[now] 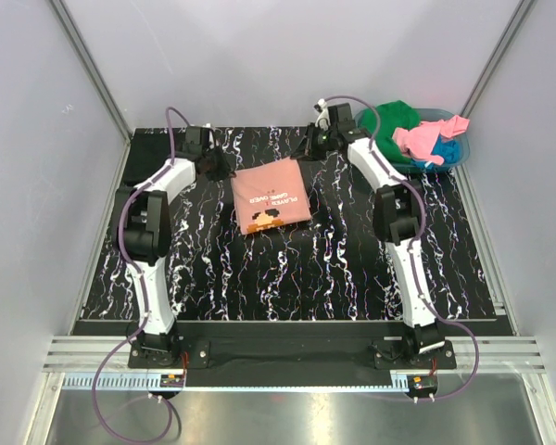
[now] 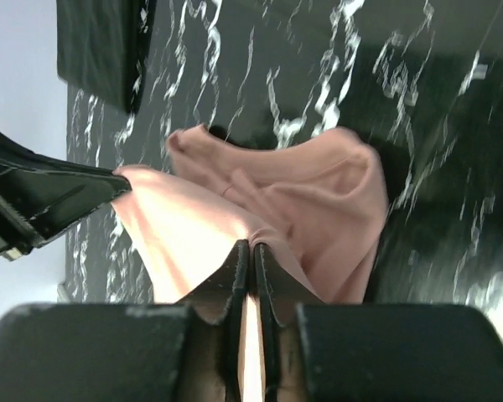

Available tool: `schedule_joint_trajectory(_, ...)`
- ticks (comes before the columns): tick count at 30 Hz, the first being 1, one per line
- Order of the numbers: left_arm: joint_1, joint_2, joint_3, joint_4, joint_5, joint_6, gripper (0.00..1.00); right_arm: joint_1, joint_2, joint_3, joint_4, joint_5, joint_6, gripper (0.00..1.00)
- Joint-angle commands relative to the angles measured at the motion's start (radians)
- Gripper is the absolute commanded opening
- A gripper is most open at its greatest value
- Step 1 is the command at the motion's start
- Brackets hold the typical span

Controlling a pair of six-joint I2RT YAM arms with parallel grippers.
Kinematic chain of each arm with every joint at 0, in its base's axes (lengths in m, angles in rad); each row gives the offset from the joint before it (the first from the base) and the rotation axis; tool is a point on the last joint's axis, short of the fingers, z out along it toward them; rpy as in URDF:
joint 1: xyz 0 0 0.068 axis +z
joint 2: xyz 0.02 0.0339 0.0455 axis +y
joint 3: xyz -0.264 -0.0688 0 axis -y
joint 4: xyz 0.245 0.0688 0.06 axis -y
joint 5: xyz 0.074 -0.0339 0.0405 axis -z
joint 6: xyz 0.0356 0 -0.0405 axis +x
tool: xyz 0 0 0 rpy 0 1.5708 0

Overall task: Fold and stack the t-shirts
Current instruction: Fold the tshirt

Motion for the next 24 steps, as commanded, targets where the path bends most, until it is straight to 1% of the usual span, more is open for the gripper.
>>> schedule_joint_trajectory(1,0.033,0.108,0.055,0.107,-0.051,-0.002,0.01,0.003,0.112,0.069,0.138,-0.042,0.026,0.13)
schedule_joint_trajectory(2,0.049,0.132,0.069,0.112,-0.061,-0.008,0.06,0.004,0.157,0.097,0.159,-0.045,0.028,0.15)
schedule_joint_trajectory(3,0.058,0.159,0.106,0.122,-0.046,-0.016,0.13,0.000,0.180,0.117,0.174,-0.040,0.029,0.18)
schedule_joint_trajectory(4,0.067,0.182,0.130,0.128,-0.032,-0.030,0.18,-0.002,0.201,0.158,0.180,-0.020,0.040,0.21)
schedule_joint_trajectory(5,0.079,0.220,0.164,0.110,-0.035,-0.031,0.24,-0.006,0.235,0.177,0.185,-0.017,0.051,0.22)
schedule_joint_trajectory(6,0.083,0.231,0.207,0.106,-0.051,-0.028,0.29,-0.014,0.244,0.184,0.209,-0.017,0.063,0.25)
schedule_joint_trajectory(8,0.087,0.247,0.259,0.075,-0.078,-0.030,0.37,-0.020,0.248,0.192,0.225,0.009,0.088,0.40)
schedule_joint_trajectory(9,0.089,0.247,0.279,0.066,-0.094,-0.030,0.47,-0.022,0.245,0.198,0.226,0.013,0.088,0.47)
schedule_joint_trajectory(10,0.089,0.239,0.313,0.050,-0.098,-0.028,0.49,-0.026,0.241,0.210,0.205,0.021,0.074,0.51)
schedule_joint_trajectory(11,0.087,0.229,0.324,0.026,-0.103,-0.012,0.51,-0.028,0.234,0.242,0.182,0.032,0.062,0.53)
schedule_joint_trajectory(12,0.084,0.197,0.328,0.009,-0.120,-0.001,0.58,-0.029,0.223,0.256,0.158,0.047,0.051,0.56)
schedule_joint_trajectory(13,0.083,0.175,0.328,-0.008,-0.136,0.007,0.63,-0.035,0.211,0.264,0.107,0.081,0.040,0.64)
schedule_joint_trajectory(14,0.081,0.152,0.306,-0.020,-0.141,0.018,0.66,-0.041,0.176,0.255,0.093,0.087,0.039,0.67)
schedule_joint_trajectory(15,0.081,0.096,0.284,-0.016,-0.120,0.018,0.68,-0.045,0.154,0.243,0.075,0.086,0.040,0.67)
schedule_joint_trajectory(17,0.080,0.046,0.220,0.004,-0.080,0.025,0.68,-0.055,0.093,0.204,0.049,0.098,0.048,0.69)
schedule_joint_trajectory(18,0.078,0.028,0.206,0.009,-0.025,0.032,0.68,-0.054,0.079,0.198,0.012,0.104,0.042,0.70)
schedule_joint_trajectory(20,0.077,-0.011,0.160,0.001,0.033,0.050,0.64,-0.054,0.039,0.181,-0.019,0.084,0.028,0.70)
schedule_joint_trajectory(21,0.078,-0.023,0.128,0.015,0.117,0.048,0.63,-0.052,0.027,0.168,-0.027,0.072,0.031,0.70)
schedule_joint_trajectory(22,0.077,-0.046,0.094,0.076,0.167,0.029,0.59,-0.052,0.002,0.128,-0.018,0.026,0.058,0.69)
schedule_joint_trajectory(24,0.072,-0.060,-0.012,0.151,0.298,0.001,0.53,-0.043,-0.016,0.080,0.021,-0.050,0.103,0.59)
